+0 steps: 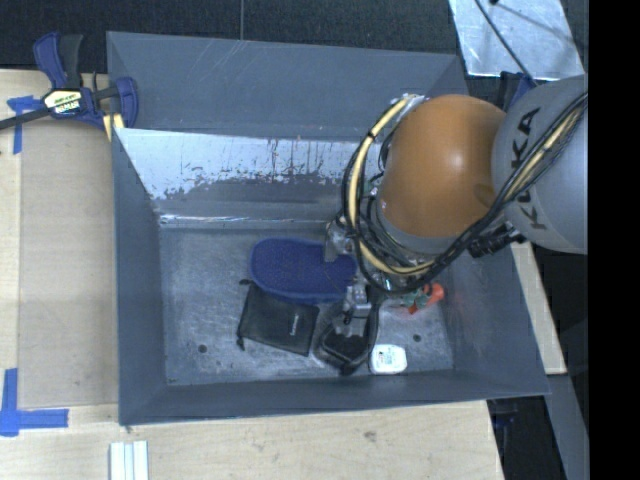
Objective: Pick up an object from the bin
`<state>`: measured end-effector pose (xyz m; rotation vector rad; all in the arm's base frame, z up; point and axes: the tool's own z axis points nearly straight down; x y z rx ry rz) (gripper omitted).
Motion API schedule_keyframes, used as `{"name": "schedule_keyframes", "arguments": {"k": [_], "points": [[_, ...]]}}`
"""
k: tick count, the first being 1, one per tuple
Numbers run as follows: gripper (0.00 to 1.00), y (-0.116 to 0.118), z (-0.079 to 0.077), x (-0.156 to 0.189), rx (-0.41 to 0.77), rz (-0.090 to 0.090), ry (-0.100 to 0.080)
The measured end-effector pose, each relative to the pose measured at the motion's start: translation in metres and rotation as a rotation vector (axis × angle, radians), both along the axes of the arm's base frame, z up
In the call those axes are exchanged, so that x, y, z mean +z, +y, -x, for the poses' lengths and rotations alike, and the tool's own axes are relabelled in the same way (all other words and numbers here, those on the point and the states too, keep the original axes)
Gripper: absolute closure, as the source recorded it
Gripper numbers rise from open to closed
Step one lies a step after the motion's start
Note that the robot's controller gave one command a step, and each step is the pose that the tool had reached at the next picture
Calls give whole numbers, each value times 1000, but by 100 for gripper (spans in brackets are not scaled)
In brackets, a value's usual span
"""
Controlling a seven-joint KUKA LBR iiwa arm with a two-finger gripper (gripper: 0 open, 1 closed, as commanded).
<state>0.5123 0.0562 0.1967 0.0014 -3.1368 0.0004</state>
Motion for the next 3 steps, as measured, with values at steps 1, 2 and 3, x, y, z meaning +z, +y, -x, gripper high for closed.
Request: {"name": "schedule_keyframes", "arguments": {"k": [1, 2, 3], "points": [[0, 3, -66, -129, -26, -1, -10], [100, 3, -68, -122, -28, -3, -18], [100, -8, -116, 37, -19, -1, -19]]}}
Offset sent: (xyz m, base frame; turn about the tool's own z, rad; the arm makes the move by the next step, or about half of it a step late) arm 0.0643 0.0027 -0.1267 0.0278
